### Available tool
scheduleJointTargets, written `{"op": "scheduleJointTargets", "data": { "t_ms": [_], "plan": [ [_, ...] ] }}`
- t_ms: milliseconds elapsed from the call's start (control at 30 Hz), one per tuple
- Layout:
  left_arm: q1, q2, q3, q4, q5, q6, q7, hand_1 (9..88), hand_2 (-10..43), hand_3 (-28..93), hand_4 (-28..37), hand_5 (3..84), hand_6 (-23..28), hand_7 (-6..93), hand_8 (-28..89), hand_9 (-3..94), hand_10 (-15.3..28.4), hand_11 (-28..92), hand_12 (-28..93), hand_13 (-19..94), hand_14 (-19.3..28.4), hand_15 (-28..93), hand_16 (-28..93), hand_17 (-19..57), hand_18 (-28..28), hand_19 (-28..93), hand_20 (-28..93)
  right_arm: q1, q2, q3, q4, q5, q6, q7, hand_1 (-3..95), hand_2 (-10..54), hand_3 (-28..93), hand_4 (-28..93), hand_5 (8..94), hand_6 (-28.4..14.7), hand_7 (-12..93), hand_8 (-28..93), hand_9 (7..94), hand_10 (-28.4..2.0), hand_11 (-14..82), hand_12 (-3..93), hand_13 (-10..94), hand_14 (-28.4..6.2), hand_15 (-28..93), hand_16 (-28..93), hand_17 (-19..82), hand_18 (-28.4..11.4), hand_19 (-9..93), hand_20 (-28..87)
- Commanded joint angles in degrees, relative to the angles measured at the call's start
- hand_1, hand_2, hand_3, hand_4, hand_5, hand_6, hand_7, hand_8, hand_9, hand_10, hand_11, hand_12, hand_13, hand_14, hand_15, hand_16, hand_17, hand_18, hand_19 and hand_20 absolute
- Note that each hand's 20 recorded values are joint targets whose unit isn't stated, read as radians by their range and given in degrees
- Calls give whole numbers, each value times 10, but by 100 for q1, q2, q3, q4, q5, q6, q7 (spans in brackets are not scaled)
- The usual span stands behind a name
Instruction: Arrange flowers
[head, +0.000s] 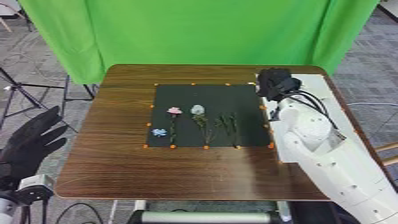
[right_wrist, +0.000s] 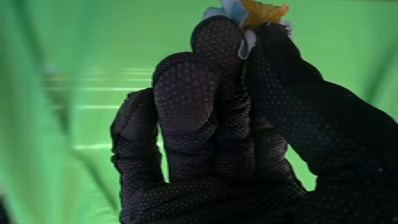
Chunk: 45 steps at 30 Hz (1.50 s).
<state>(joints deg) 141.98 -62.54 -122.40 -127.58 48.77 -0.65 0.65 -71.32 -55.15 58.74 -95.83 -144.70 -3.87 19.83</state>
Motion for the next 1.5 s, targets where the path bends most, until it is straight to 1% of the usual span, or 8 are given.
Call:
{"op": "scheduleJointTargets", "data": {
  "t_ms": [33,133,267,467,800,933,1167,1500],
  "plan": [
    [32,-31,8,-9,8,2,-48,225,-16,700,-283,217,9,183,-93,179,89,120,181,140,119,191,45,-105,193,385,76,65,-812,-360,-195,51,-248,-234,472,-95,858,-254,663,33,550,43,853,-56,206,519,750,-33,572,390,280,-200,797,501],
    [20,-20,26,-2,0,16,-57,225,-16,700,-283,217,10,182,-92,178,89,120,182,139,120,192,45,-105,193,385,76,69,-999,-482,-125,6,-287,-247,471,-95,856,-247,668,30,549,36,856,-58,206,514,749,-36,575,387,278,-199,795,501],
    [-24,4,32,13,3,-19,-86,225,-16,701,-283,218,11,178,-90,178,91,119,181,138,121,193,45,-106,193,385,77,25,-1215,-562,-32,-35,-411,-273,470,-95,853,-242,667,28,551,32,852,-57,207,515,744,-38,579,386,275,-198,793,501],
    [-5,-6,30,7,-3,-3,-97,225,-14,698,-283,218,12,172,-87,177,92,118,183,135,123,195,45,-107,193,386,77,-51,-1351,-732,12,-144,-460,-337,472,-95,847,-239,659,27,563,26,847,-57,211,513,738,-38,582,384,272,-198,792,502],
    [-65,26,58,45,-7,-28,-116,226,-12,696,-283,218,13,168,-83,176,95,119,185,134,124,197,44,-107,194,386,77,-127,-1391,-905,71,-203,-477,-448,476,-95,840,-242,646,28,576,21,839,-58,213,511,731,-38,586,383,268,-197,790,503],
    [-68,28,65,47,-10,-32,-120,227,-11,695,-282,219,14,166,-82,176,95,118,185,133,124,196,44,-107,194,386,77,-109,-1396,-915,243,-317,-310,-460,476,-95,839,-248,641,29,576,23,833,-57,212,510,727,-35,584,384,264,-195,785,502],
    [-57,17,53,38,-7,-35,-128,228,-11,695,-283,219,14,165,-81,176,95,117,184,133,124,195,44,-107,194,386,77,-111,-1356,-892,356,-349,276,-420,478,-95,840,-256,641,30,574,24,832,-56,211,506,727,-35,583,384,264,-196,785,502],
    [-80,23,65,50,-1,-37,-117,228,-11,695,-283,218,13,169,-82,176,94,118,185,133,124,195,44,-108,194,386,77,-140,-1327,-933,342,-375,167,-431,476,-95,844,-256,642,31,573,27,834,-58,214,507,722,-36,587,388,264,-195,785,504]
  ]
}}
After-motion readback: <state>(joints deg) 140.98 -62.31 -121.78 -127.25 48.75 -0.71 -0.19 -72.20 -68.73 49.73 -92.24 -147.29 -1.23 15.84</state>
